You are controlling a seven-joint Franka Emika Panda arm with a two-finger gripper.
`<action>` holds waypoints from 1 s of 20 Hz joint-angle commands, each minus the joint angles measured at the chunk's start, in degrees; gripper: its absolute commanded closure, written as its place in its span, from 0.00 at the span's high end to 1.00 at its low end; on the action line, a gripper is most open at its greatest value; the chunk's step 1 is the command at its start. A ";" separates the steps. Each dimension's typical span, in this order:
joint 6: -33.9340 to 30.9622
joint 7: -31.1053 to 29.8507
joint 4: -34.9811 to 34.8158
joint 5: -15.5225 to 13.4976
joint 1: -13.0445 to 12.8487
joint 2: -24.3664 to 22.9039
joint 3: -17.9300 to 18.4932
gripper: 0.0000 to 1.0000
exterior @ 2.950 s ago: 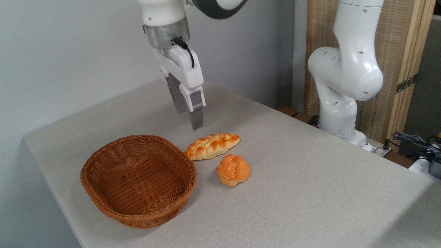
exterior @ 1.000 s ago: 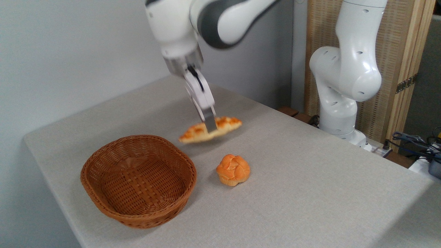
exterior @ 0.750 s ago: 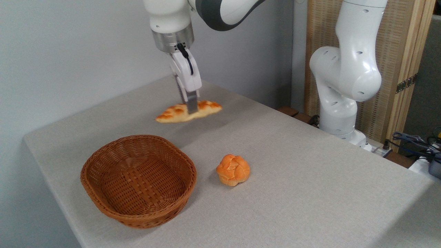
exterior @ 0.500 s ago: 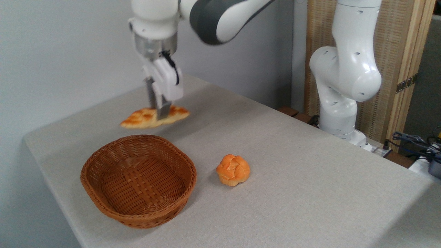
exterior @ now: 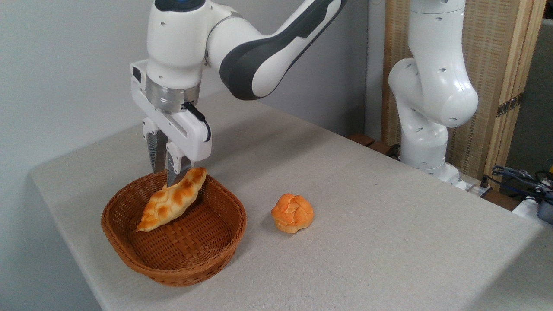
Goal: Put bread into the basket
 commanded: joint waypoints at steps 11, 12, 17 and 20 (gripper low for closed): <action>-25.05 -0.22 14.08 13.14 0.65 -1.13 1.11 1.00; -27.78 -0.22 15.67 14.90 1.26 -1.13 0.76 1.00; -33.69 0.75 18.06 17.73 8.19 -1.48 -5.11 1.00; -34.22 0.40 18.06 22.29 10.41 -2.71 -8.56 1.00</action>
